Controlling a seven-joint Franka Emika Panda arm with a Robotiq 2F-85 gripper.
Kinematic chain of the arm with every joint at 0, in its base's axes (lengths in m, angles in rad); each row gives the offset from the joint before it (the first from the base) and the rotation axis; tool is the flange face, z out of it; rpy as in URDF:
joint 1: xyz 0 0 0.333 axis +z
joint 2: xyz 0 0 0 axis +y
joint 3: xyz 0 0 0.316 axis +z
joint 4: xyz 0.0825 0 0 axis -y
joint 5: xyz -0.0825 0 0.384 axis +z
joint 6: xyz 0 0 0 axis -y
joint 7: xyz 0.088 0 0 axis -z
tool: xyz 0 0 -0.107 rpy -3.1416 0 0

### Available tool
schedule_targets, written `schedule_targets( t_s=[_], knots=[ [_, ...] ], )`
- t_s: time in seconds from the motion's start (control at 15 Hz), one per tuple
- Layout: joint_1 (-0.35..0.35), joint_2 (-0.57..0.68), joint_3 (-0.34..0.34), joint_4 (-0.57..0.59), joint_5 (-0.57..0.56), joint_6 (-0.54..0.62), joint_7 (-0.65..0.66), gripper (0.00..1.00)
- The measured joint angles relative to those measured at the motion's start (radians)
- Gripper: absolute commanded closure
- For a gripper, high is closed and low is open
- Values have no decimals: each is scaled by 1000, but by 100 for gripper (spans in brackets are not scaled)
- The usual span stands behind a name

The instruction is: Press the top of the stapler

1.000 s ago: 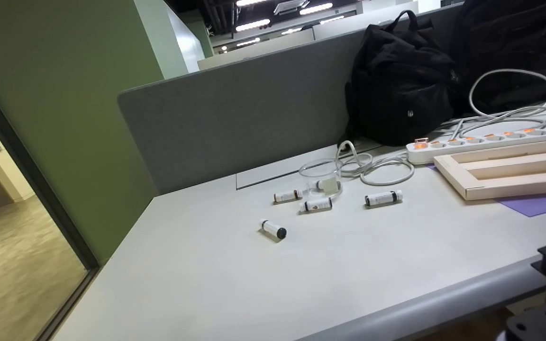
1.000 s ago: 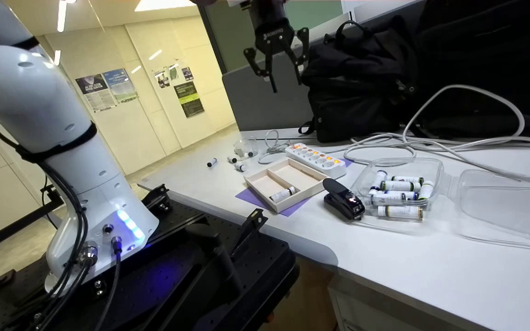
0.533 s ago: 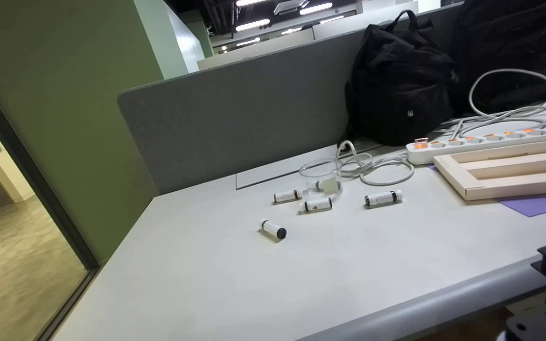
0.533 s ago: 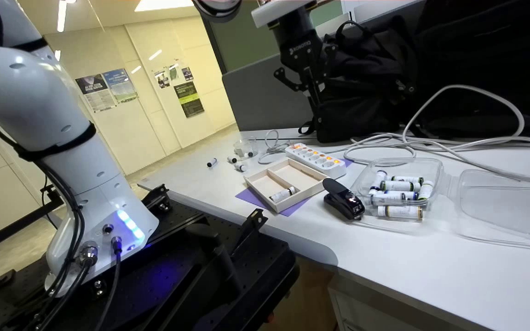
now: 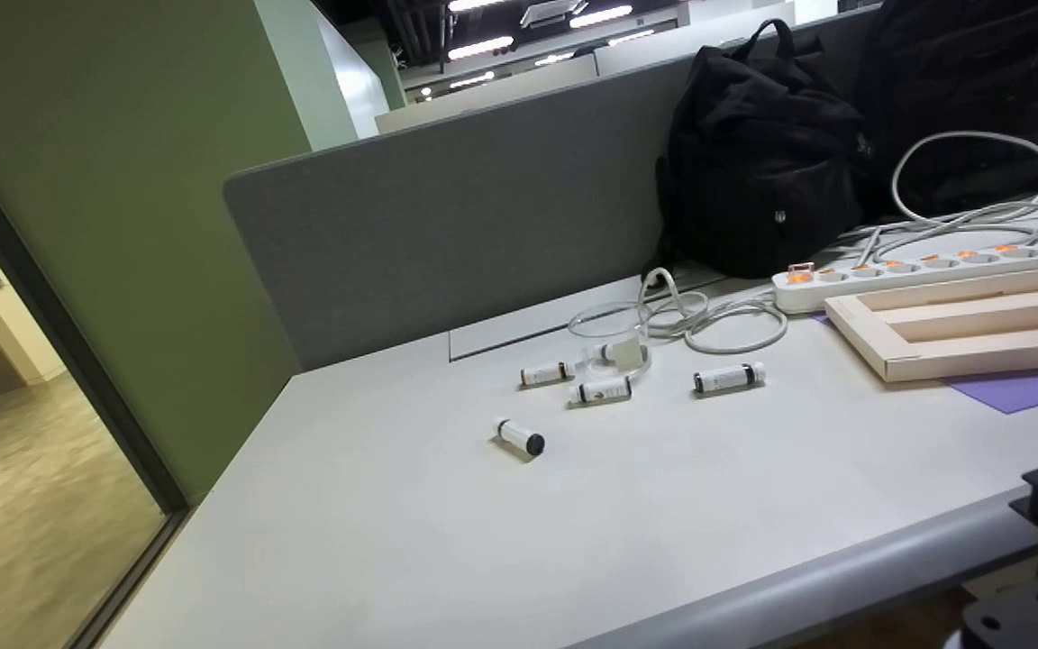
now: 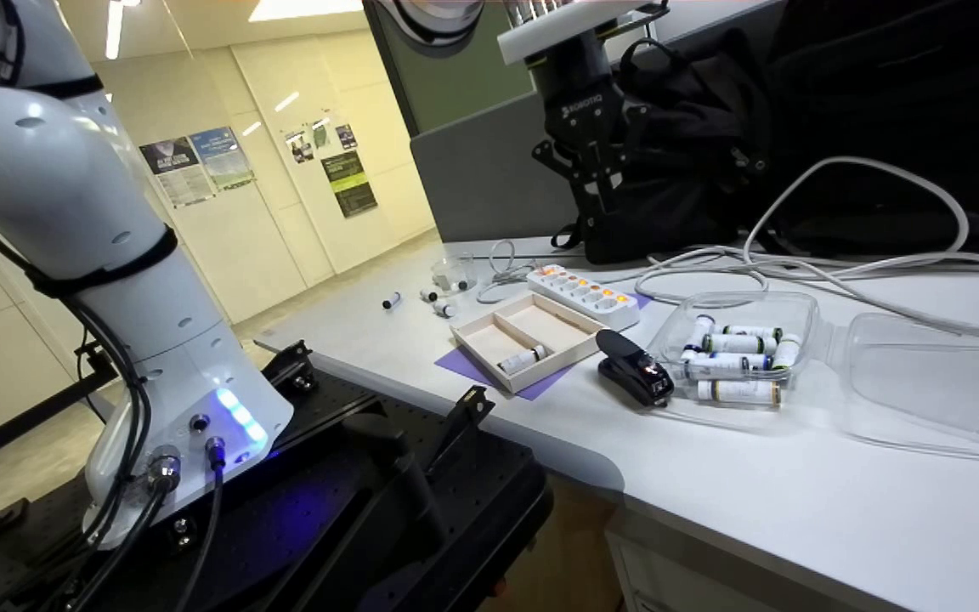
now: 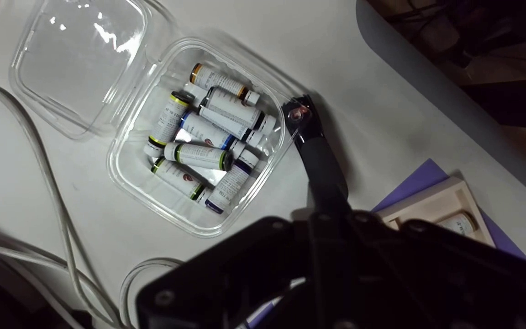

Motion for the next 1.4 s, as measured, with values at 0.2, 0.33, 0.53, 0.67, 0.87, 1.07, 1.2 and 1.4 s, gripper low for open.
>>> schedule_targets(
  t_s=[0.2, 0.33, 0.53, 0.67, 0.87, 1.07, 1.2, 1.4],
  knots=[
    [0, 0, 0, 1, 0, -1, 1, 100],
    [-1, 0, 2, 0, 0, -1, -2, 100],
    [-6, 16, 18, -3, 35, 14, -13, 100],
    [-11, 47, 34, -4, 92, 52, -29, 100],
    [-26, 110, 64, -6, 161, 102, -56, 100],
    [-50, 171, 103, -7, 211, 122, -86, 100],
    [-77, 207, 138, -8, 263, 147, -128, 100],
    [-118, 254, 186, -9, 319, 196, -183, 100]
  ],
)
